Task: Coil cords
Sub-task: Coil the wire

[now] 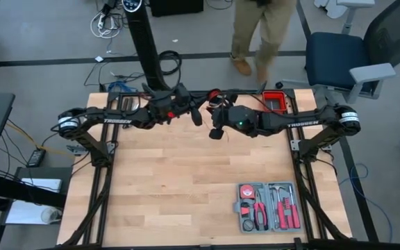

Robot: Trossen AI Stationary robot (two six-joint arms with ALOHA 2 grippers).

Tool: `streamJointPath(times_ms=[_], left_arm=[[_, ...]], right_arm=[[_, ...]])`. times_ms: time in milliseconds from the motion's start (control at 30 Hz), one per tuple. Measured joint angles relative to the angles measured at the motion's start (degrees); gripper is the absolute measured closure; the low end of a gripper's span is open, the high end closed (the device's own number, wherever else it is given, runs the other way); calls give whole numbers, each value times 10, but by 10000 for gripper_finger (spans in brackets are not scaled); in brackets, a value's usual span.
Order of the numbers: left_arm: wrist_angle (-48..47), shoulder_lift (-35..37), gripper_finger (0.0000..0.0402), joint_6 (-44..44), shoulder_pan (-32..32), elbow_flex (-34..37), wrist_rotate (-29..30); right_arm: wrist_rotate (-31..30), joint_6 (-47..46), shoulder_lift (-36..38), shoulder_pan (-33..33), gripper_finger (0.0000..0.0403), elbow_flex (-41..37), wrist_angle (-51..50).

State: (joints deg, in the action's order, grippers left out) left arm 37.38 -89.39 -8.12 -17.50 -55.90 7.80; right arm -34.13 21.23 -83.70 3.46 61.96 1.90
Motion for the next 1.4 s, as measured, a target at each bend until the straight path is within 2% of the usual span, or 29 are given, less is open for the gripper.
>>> streamJointPath(times_ms=[200, 433, 633, 1000, 1400], left_arm=[[-43, 0, 401, 50, -2, 0, -1], [-93, 1, 401, 134, -2, -1, -21], [-192, 2, 401, 158, -8, -42, -23], [-201, 3, 401, 171, -9, -46, -19], [-227, 10, 401, 187, -14, -45, -13]], right_arm=[[-3, 25, 1, -1, 403, 29, -12], [-38, 12, 25, -4, 403, 66, -134], [-39, -37, 66, -1, 403, 66, -231], [-3, -17, 112, -21, 403, 66, -258], [9, 24, 115, -22, 403, 66, -286]])
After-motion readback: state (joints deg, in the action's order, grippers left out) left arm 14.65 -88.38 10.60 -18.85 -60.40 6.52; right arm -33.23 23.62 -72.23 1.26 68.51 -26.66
